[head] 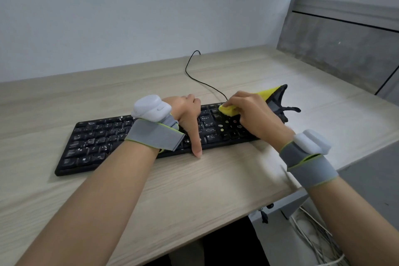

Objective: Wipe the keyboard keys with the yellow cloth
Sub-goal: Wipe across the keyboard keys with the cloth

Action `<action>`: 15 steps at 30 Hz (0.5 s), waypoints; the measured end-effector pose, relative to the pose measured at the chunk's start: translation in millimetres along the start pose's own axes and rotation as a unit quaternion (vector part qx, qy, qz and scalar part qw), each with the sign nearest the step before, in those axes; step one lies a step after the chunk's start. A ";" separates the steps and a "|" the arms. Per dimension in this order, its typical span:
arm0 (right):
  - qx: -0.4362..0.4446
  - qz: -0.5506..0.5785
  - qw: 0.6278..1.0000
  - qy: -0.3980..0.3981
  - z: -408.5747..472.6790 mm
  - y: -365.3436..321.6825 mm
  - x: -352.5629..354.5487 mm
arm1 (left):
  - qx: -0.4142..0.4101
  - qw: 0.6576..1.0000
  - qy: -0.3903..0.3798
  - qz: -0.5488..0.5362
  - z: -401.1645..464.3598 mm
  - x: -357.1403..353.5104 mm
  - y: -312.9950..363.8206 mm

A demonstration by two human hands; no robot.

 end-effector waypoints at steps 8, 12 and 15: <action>0.030 0.013 0.999 0.000 4.2 -17.9 -11.2 | -0.008 1.000 0.001 0.004 3.7 0.6 1.7; 0.039 0.018 0.999 -0.015 -1.5 -14.9 -5.4 | -0.017 1.000 0.003 -0.001 5.5 -1.9 2.4; 0.002 -0.005 1.000 -0.008 12.6 -6.4 -5.4 | -0.014 1.000 0.001 -0.008 6.7 -1.9 0.8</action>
Point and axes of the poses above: each hand's wrist, its own z-axis towards the middle knuckle, its own x-axis out of the back of the hand, y = z × x, the point moved 8 cm from there along z, towards the middle knuckle, and after that the axes turned 12 degrees about x, right-handed, at the moved point
